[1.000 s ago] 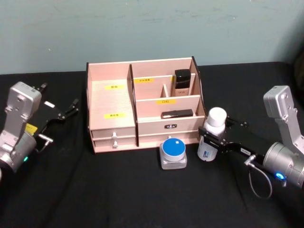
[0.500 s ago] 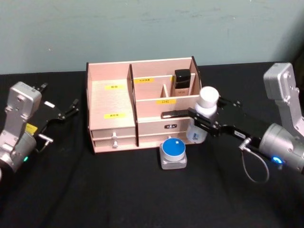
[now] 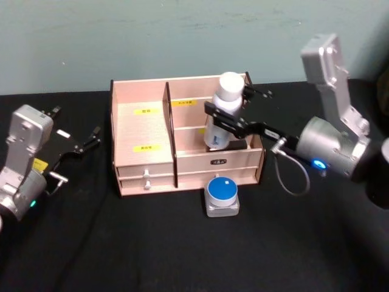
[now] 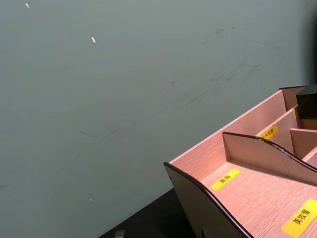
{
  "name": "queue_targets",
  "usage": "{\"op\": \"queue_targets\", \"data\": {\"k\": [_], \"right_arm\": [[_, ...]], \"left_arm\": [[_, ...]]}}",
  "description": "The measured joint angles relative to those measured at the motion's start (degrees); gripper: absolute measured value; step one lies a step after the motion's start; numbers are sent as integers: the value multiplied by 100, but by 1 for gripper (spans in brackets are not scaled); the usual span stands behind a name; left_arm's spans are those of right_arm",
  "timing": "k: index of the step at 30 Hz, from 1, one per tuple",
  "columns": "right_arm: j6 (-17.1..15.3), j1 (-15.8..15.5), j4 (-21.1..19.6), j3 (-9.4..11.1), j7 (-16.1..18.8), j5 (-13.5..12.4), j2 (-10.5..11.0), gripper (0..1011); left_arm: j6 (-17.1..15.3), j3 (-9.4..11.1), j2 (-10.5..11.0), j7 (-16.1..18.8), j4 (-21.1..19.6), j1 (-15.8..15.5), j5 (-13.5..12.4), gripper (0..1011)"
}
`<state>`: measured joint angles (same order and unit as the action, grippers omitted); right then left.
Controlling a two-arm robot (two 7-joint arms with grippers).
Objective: Pick up the facial cleanser and watermelon frost from the table and place them into the tiered storage box.
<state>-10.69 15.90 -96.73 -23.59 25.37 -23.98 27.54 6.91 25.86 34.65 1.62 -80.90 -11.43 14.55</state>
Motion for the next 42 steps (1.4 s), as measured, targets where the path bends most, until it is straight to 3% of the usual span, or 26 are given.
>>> {"op": "queue_targets", "data": {"k": [9, 17, 30, 42], "right_arm": [[42, 670, 631, -359, 7, 244, -386, 601], [142, 1095, 1247, -481, -38, 426, -705, 601], [310, 1372, 1912, -521, -30, 541, -1033, 601], [355, 1451, 2107, -510, -18, 618, -1154, 601]], "left_arm": [[0, 0, 0, 0, 0, 0, 0, 1010], [0, 0, 0, 0, 0, 0, 0, 1010], [0, 0, 0, 0, 0, 0, 0, 1010], [0, 0, 0, 0, 0, 0, 0, 1010]]}}
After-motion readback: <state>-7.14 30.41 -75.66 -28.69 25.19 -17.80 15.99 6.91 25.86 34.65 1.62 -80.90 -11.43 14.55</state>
